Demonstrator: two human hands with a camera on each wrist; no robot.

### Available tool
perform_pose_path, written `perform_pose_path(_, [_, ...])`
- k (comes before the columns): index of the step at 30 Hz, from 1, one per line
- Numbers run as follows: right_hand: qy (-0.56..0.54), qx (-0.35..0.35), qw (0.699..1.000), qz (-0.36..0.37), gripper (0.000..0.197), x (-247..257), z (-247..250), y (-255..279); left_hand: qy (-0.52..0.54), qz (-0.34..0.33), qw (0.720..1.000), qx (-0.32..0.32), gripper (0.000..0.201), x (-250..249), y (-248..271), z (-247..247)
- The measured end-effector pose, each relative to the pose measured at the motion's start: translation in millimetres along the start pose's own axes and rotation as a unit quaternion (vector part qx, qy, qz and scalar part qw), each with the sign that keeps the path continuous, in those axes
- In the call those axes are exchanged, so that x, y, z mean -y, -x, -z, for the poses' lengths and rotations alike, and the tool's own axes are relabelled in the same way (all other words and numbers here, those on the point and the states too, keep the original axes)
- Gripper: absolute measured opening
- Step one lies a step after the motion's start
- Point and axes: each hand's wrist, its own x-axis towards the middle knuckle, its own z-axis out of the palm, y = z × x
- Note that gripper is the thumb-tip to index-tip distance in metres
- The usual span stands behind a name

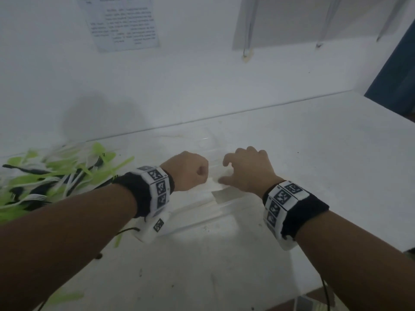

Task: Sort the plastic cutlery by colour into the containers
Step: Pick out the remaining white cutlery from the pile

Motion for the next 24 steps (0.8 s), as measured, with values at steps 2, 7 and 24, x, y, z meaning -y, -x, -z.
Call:
perform_pose_path(2, [-0.055,-0.023,0.998,0.011,0.047,13.1,2.2,-3.8,0.048,0.015,0.996,-0.068,0.01,16.2,14.4,13.2])
perform_pose_path(7, [-0.246,-0.058,0.966,0.055,0.026,74.1,13.2,-27.4,0.044,0.108,0.982,-0.147,0.014,78.7,63.2,49.5])
perform_pose_path(24, [-0.266,0.177,0.932,0.17,0.09,369.1,5.6,-60.8,0.049,0.358,0.932,-0.04,0.076,285.8,310.8,61.2])
